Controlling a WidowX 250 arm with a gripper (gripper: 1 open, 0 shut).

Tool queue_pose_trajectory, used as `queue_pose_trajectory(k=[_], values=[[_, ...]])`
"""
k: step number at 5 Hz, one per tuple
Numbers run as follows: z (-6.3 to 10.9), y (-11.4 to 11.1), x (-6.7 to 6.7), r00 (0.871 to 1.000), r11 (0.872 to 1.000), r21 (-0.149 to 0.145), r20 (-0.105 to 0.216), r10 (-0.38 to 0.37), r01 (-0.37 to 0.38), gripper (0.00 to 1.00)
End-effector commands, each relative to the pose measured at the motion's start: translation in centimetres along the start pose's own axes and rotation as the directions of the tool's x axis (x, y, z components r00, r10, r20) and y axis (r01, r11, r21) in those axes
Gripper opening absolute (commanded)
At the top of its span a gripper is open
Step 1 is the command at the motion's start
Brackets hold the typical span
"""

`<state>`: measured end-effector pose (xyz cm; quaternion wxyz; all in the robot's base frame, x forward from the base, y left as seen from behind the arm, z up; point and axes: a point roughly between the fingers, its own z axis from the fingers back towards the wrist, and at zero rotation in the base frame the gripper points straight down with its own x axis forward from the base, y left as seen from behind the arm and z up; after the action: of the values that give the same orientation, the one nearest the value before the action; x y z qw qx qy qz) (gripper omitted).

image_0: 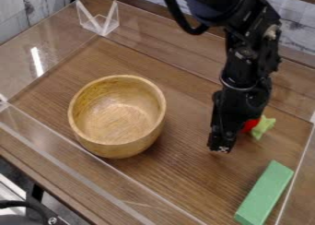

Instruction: Move the red fruit to the left side of the table

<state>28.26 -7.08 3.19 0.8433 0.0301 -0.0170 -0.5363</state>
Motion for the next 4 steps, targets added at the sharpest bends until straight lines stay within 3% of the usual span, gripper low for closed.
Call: queue_pose_trajectory(k=[1, 4], values=[[2.3, 1.0, 0.9, 0.999, 0.998, 0.054, 0.031, -0.017, 0.016, 1.00], [3.2, 1.1, 3.4, 0.996, 0.994, 0.076, 0.037, -0.078, 0.075, 1.00]])
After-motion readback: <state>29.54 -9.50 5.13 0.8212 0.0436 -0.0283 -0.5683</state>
